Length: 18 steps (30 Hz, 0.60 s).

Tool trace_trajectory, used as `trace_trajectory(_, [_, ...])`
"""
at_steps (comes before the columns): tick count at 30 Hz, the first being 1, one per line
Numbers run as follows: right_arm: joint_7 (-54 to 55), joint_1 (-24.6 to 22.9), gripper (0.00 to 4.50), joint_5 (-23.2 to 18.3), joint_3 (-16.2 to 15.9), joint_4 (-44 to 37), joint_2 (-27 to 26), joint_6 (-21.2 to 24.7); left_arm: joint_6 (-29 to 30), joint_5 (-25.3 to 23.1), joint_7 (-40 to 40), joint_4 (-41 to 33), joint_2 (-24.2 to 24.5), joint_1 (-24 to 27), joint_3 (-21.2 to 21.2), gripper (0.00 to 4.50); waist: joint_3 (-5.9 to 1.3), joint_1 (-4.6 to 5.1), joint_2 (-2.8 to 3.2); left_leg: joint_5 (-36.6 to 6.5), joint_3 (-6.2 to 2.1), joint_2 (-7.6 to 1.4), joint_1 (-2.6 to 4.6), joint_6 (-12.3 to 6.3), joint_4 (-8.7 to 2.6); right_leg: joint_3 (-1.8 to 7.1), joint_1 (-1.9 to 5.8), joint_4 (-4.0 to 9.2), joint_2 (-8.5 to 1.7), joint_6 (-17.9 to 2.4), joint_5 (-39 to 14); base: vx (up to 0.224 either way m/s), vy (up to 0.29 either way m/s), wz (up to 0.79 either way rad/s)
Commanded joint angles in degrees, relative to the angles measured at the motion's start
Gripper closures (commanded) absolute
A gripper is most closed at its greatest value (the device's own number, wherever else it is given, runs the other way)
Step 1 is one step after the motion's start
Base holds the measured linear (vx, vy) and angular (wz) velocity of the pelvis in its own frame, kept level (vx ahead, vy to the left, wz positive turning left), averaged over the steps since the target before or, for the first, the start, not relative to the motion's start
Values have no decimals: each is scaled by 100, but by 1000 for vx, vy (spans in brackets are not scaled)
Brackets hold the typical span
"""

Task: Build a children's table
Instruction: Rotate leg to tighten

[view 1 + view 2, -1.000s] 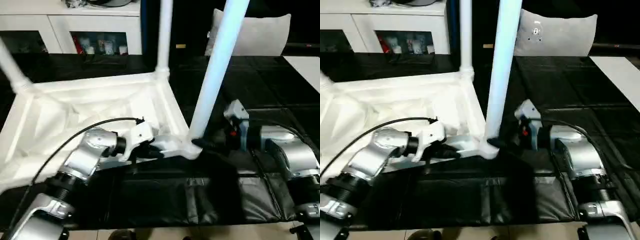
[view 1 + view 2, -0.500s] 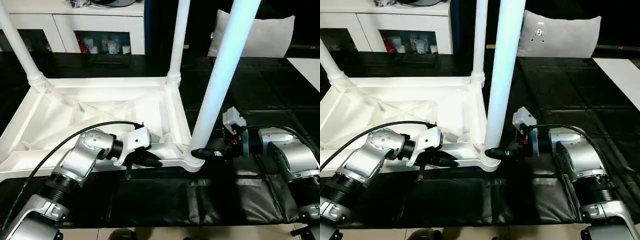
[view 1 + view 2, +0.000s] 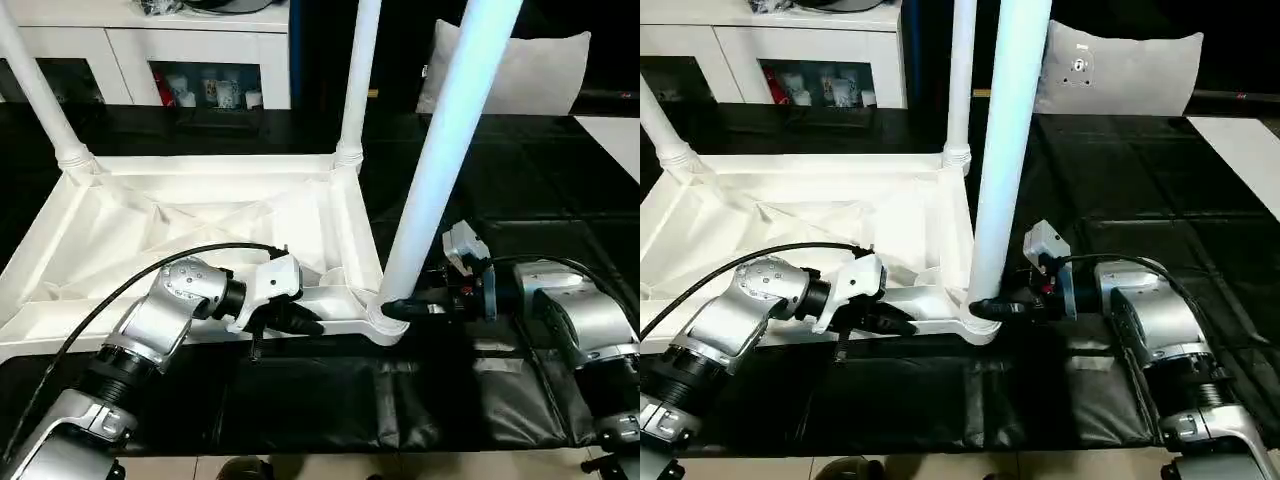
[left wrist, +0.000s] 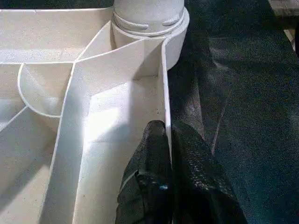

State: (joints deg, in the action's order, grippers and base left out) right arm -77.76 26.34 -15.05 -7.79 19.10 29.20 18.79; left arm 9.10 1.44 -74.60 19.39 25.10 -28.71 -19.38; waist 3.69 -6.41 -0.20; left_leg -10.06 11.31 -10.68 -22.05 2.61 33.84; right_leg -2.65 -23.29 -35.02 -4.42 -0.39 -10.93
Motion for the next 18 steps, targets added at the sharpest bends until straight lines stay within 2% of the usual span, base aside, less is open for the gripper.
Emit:
trace_trajectory(1, [243, -84, 252, -99, 49, -129, -158, 158, -32, 131, -73, -329, -133, -7, -131, 450, -338, 24, -47, -1096, -104, -290, 135, -281, -401, 231, 241, 408, -391, -1335, -1142, 0, 0, 0])
trace_trajectory(2, [436, -95, 252, -85, 75, -153, -247, 192, 43, 146, 6, -371, -189, -3, -114, 450, -332, 26, -49, -1117, -103, -290, 139, -265, -408, 235, 233, 413, -387, -1310, -1194, 0, 0, 0])
trace_trajectory(3, [689, -97, 253, -30, 91, -170, -341, 211, 124, 149, 94, -417, -241, 0, -104, 450, -318, 37, -25, -1158, -113, -288, 135, -229, -420, 236, 221, 416, -393, -1288, -1278, 0, 0, 0])
trace_trajectory(4, [1113, -61, 253, 96, 102, -150, -494, 314, 308, 87, 309, -430, -349, -32, -102, 450, -319, 45, -33, -1199, -115, -286, 142, -208, -424, 233, 217, 429, -389, -1274, -1338, 0, 0, 0])
trace_trajectory(5, [1113, -61, 253, 96, 102, -150, -494, 314, 308, 87, 309, -430, -349, -32, -102, 450, -308, 74, -41, -1256, -125, -280, 143, -145, -440, 236, 217, 441, -390, -1243, -1456, 0, 0, 0])
trace_trajectory(6, [1736, 5, 253, 281, 113, -106, -723, 500, 519, -22, 683, -385, -543, -108, -84, 450, -303, 96, -12, -1335, -136, -279, 146, -90, -450, 237, 216, 455, -396, -1205, -1606, 0, 0, 0])
trace_trajectory(8, [2035, 40, 254, 367, 118, -80, -840, 604, 587, -79, 894, -331, -659, -160, -64, 450, -292, 157, -29, -1485, -152, -270, 153, 29, -470, 233, 212, 485, -395, -1127, -1869, 0, 0, 0])
trace_trajectory(9, [2355, 79, 254, 427, 140, -53, -993, 769, 726, -133, 1172, -255, -826, -233, -25, 450, -292, 183, -33, -1460, -158, -264, 138, 54, -475, 232, 228, 477, -389, -1099, -1887, 0, 0, 0])
trace_trajectory(10, [3132, 185, 255, 582, 191, 24, -1412, 1174, 1033, -239, 1968, 0, -1328, -446, 119, 450, -298, 222, -20, -1457, -154, -252, 153, 103, -469, 240, 201, 493, -379, -1079, -1851, 0, 0, 0])
trace_trajectory(11, [3484, 244, 256, 662, 218, 84, -1605, 1318, 1106, -285, 2315, 129, -1553, -545, 179, 450, -302, 237, -22, -1457, -148, -243, 156, 116, -458, 244, 201, 496, -380, -1078, -1836, 0, 0, 0])
trace_trajectory(12, [3512, 248, 257, 669, 220, 88, -1620, 1328, 1110, -288, 2340, 138, -1569, -553, 183, 450, -297, 260, -42, -1481, -158, -230, 147, 119, -460, 241, 207, 508, -382, -1046, -1917, 0, 0, 0])
trace_trajectory(13, [3971, 331, 257, 783, 253, 199, -1868, 1438, 1197, -321, 2701, 283, -1835, -669, 236, 450, -305, 259, -28, -1478, -155, -222, 156, 107, -454, 243, 209, 518, -383, -1017, -1945, 0, 0, 0])
trace_trajectory(14, [3971, 331, 257, 783, 253, 199, -1868, 1438, 1197, -321, 2701, 283, -1835, -669, 236, 450, -300, 278, -38, -1456, -158, -219, 137, 83, -451, 248, 207, 529, -392, -984, -1963, 0, 0, 0])
trace_trajectory(15, [4464, 431, 257, 832, 343, 350, -2115, 1494, 1302, -369, 2986, 369, -2061, -756, 262, 450, -311, 274, -34, -1401, -155, -213, 140, 45, -446, 248, 211, 534, -386, -964, -1900, 0, 0, 0])
trace_trajectory(18, [4814, 520, 257, 815, 481, 499, -2298, 1462, 1358, -429, 3157, 412, -2203, -807, 274, 450, -326, 284, -17, -1297, -153, -223, 125, -19, -446, 245, 226, 515, -376, -1002, -1597, 0, 0, 0])
